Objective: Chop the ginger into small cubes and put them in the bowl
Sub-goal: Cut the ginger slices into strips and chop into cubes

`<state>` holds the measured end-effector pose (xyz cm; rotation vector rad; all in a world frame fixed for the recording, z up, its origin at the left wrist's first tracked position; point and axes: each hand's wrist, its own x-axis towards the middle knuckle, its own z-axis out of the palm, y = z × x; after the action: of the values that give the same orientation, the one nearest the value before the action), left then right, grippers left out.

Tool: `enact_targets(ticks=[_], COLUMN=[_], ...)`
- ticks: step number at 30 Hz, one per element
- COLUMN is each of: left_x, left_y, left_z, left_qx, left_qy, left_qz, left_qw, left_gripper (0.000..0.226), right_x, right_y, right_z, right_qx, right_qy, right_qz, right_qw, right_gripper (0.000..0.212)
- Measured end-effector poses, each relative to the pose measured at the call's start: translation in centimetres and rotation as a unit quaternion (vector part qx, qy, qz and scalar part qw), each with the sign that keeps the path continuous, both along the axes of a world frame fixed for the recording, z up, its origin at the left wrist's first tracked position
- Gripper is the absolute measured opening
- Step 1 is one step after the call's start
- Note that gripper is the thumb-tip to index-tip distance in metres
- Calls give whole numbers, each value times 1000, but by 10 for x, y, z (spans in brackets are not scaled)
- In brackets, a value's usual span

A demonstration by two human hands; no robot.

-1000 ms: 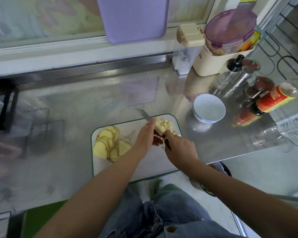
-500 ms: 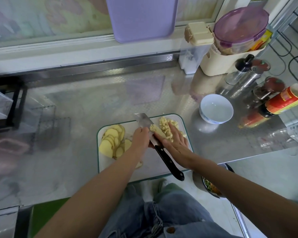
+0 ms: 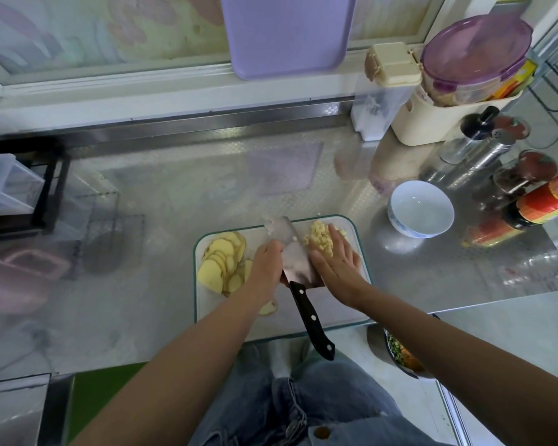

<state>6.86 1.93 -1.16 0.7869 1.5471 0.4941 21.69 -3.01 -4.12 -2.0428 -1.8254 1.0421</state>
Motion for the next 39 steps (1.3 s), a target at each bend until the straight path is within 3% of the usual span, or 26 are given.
enact_targets(ticks=[5,10,14,16,19,21,23,27,29,32,35,39], left_x=[-8,-13,-22,-25,-33,-40,-43,-40,-38,-42,-63,-88], left_y=[-2,-8,-10,-11,-13,-14,-13,-10,-11,-12,-13,-19], left_z=[-3,0,-4,-2,-8,-9,-9,-2,2,7,-1,-14], left_qx=[5,31,54,86,124,151,157,155,162,180,263,313], left_qy=[0,35,38,26,49,107,130,134,95,60,206,323], left_qz=[-17,-32,-34,-22,18,23,8,-49,-70,-62,-101,-143], left_qw=[1000,998,997,996,991,982,979,978,980,980,937,882], left_gripper=[30,31,43,32,37,38,37,30,30,34,27,25], right_x=[-16,-16,-18,-18,-18,-24,-36,-53,-54,-48,-39,-49], right_y=[1,6,1,2,1,-4,-8,-6,-6,-6,-7,-10], right_z=[0,-4,-3,-2,7,18,32,35,31,24,17,6], right_qx=[53,17,78,52,64,99,60,-3,20,25,5,-12], right_qy=[38,-6,-2,-13,-16,34,73,-28,-1,125,211,173], right_qz=[72,-9,57,3,-62,-20,53,157,105,-76,-198,-179], right_qw=[995,1000,995,999,996,994,994,987,994,989,957,969], right_gripper=[47,53,57,54,56,64,81,76,56,12,13,19])
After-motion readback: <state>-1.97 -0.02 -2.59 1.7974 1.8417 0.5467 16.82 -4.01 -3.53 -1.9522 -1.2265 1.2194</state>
